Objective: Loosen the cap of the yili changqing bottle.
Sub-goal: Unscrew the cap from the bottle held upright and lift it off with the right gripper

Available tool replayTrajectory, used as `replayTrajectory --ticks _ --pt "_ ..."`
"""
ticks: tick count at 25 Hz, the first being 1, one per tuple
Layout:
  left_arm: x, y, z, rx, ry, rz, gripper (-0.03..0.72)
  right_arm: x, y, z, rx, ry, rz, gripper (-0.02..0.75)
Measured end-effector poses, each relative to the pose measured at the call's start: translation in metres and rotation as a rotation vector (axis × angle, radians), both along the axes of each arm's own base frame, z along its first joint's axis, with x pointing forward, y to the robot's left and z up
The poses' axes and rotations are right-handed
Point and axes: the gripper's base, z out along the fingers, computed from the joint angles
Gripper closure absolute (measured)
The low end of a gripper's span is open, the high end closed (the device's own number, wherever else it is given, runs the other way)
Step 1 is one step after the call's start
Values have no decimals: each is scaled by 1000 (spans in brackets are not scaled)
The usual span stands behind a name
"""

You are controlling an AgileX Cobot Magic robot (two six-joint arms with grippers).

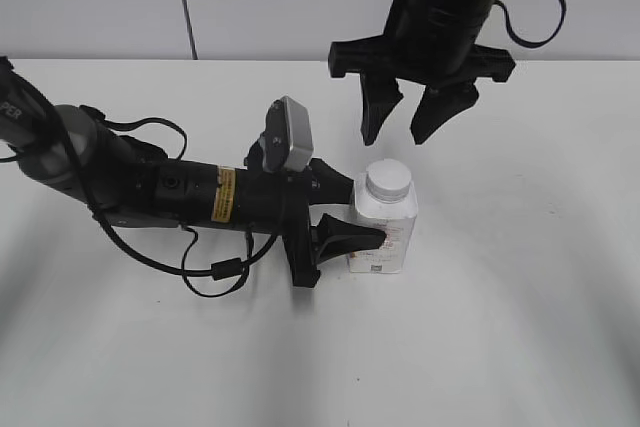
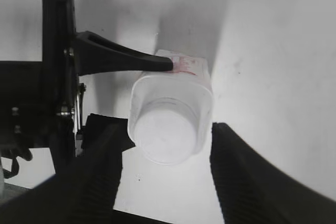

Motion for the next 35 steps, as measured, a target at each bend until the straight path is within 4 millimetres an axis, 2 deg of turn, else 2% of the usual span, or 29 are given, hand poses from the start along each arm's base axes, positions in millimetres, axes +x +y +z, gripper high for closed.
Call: replayTrajectory --ticks 9,14,17,23,30,35 --pt "0 0 0 0 0 0 293 4 6 -16 -14 41 -19 302" --pt "0 0 0 0 0 0 293 4 7 -22 -15 58 -22 211" --pt "0 0 0 1 0 0 293 3 6 -25 -21 69 -23 193" --pt "0 0 0 1 0 0 294 -7 0 -47 -63 143 -26 192" --pt "0 0 0 1 0 0 294 -9 2 -47 -49 155 -33 194" --pt "0 0 0 1 0 0 294 -7 3 -42 -38 142 -32 232"
